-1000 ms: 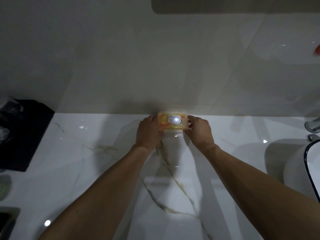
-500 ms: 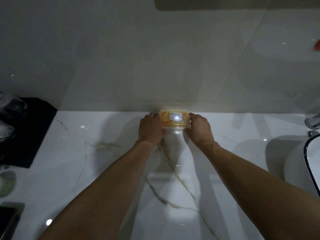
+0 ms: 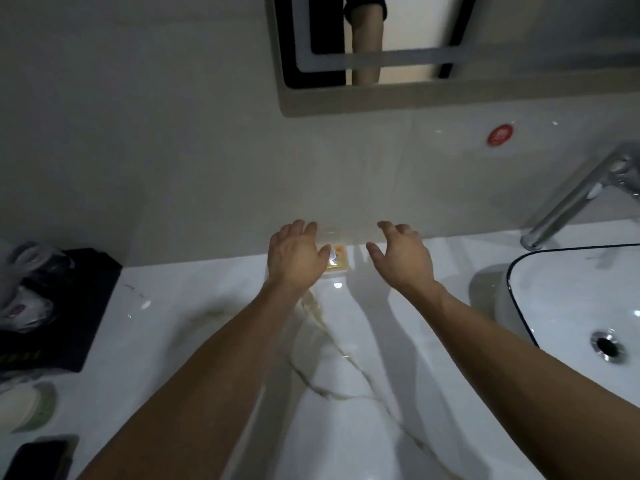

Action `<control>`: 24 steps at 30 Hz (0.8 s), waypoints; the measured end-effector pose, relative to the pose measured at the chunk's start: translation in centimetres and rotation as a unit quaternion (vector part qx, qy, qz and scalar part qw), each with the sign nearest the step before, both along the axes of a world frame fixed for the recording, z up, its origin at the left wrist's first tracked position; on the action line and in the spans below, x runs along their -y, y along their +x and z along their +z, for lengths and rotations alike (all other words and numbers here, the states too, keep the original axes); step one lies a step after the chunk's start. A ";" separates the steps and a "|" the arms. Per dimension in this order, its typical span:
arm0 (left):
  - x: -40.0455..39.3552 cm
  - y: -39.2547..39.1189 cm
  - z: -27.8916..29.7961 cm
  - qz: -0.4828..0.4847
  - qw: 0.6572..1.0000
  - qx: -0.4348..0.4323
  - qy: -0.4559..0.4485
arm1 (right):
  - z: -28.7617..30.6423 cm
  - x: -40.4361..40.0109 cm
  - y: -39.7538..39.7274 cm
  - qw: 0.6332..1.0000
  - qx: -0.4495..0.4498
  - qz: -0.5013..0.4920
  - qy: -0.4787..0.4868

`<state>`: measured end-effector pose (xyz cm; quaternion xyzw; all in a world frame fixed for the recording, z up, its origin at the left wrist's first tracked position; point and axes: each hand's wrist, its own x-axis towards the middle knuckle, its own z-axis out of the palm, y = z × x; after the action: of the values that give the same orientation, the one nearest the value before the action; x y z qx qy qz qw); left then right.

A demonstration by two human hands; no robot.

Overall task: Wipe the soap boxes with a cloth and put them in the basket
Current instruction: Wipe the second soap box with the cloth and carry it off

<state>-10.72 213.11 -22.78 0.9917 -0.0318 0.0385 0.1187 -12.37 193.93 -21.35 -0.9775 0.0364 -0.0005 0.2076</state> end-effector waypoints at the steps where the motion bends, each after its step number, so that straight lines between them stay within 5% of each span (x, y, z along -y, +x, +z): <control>1: 0.7 -0.4 1.2 -0.008 1.000 0.009 0.001 | 1.3 0.6 -0.6 1.000 0.010 -0.008 -0.006; 12: 13.2 -6.3 12.3 -0.154 0.986 0.065 -0.020 | 13.6 11.5 -13.4 0.975 0.082 -0.198 -0.053; 24: 30.9 -18.6 16.7 -0.305 0.948 0.073 -0.061 | 17.3 24.9 -30.1 0.918 0.128 -0.376 0.005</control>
<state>-29.28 182.21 -6.10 0.9199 -0.3387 0.0751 0.1827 -42.48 169.06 -4.02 -0.8821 0.3749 -0.2034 0.2001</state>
